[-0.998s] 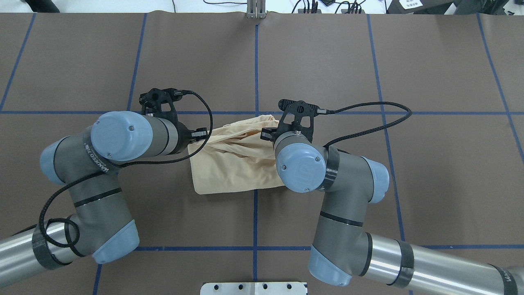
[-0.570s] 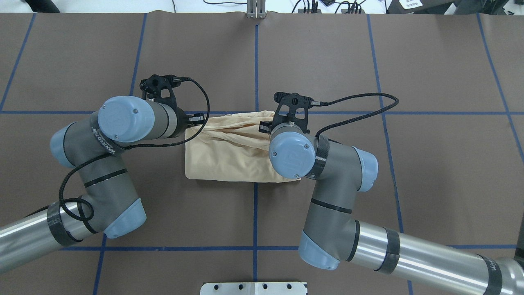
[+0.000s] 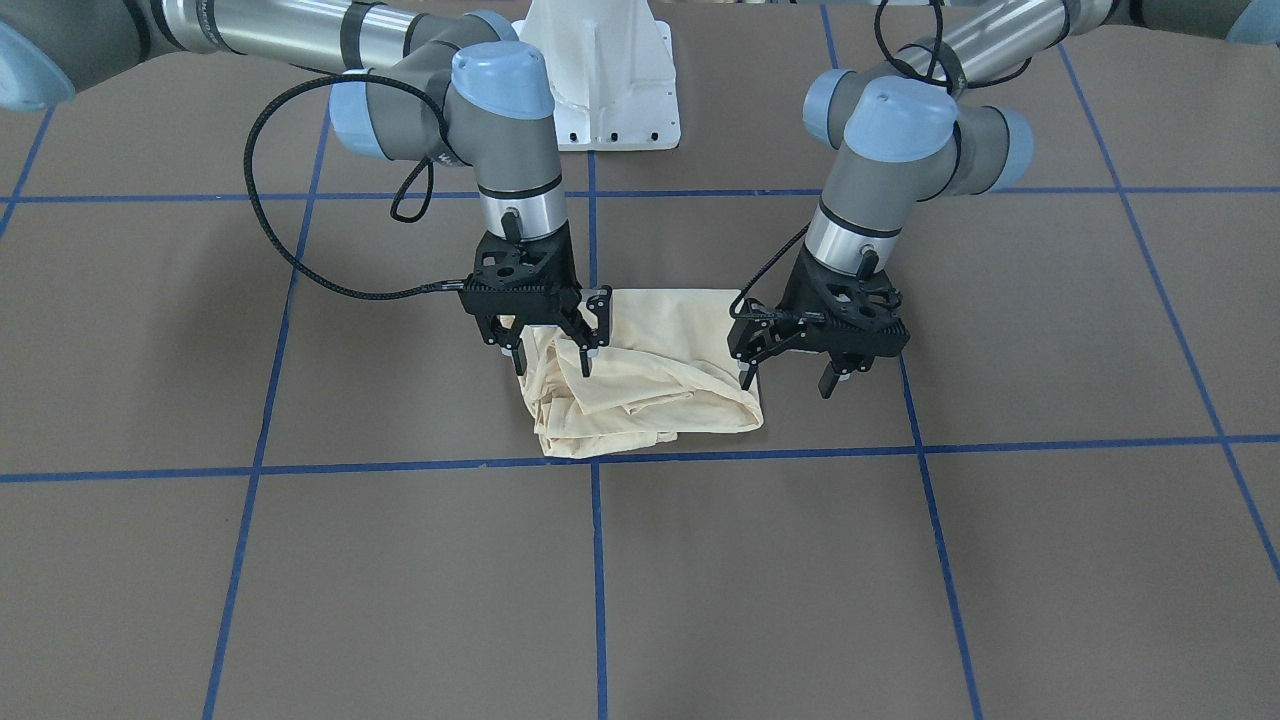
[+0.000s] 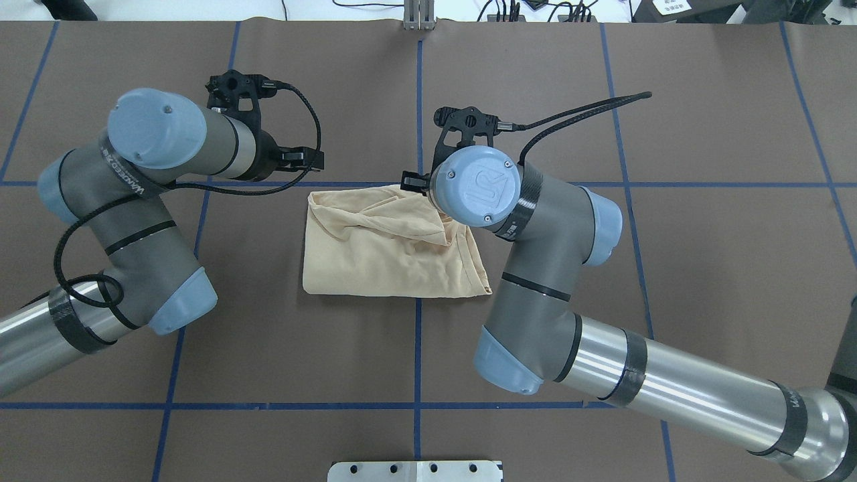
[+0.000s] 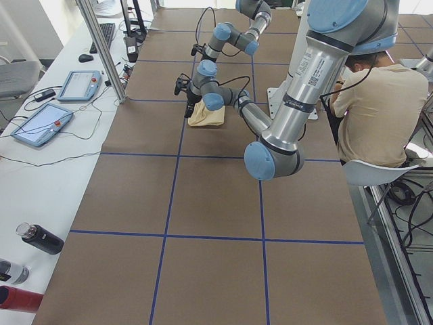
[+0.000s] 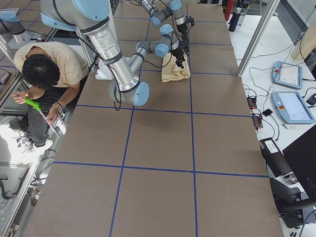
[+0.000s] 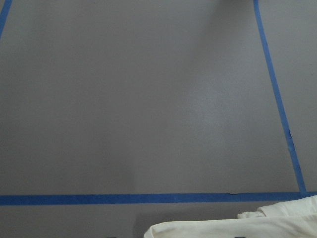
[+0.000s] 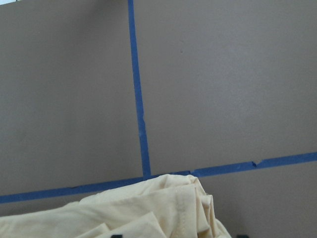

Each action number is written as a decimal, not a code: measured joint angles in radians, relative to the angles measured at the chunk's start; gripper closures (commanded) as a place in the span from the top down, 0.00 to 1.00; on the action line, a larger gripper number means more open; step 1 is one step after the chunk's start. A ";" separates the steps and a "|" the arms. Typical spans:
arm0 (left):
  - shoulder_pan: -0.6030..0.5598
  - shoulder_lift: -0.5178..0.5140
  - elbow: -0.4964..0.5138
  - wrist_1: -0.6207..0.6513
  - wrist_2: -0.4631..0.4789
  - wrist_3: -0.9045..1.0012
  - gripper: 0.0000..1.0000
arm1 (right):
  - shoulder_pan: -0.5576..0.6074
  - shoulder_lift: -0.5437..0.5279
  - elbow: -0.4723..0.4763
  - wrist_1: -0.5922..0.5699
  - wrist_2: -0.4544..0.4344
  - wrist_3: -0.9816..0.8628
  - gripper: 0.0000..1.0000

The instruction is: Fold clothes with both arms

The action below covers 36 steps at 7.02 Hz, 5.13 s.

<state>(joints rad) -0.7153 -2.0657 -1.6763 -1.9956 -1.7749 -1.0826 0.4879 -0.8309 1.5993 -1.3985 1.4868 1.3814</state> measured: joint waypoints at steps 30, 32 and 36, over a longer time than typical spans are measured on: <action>-0.810 0.556 -0.377 0.500 -0.377 1.178 1.00 | 0.966 -0.845 0.325 -0.235 0.801 -1.352 1.00; -0.886 0.639 -0.324 0.496 -0.387 1.229 1.00 | 1.064 -0.976 0.293 -0.229 0.811 -1.509 1.00; -0.930 0.812 -0.299 0.455 -0.545 1.247 1.00 | 1.093 -1.017 0.289 -0.214 0.812 -1.537 1.00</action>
<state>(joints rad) -1.6451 -1.2534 -1.9753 -1.5409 -2.3203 0.1642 1.5812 -1.8475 1.8879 -1.6127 2.2985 -0.1558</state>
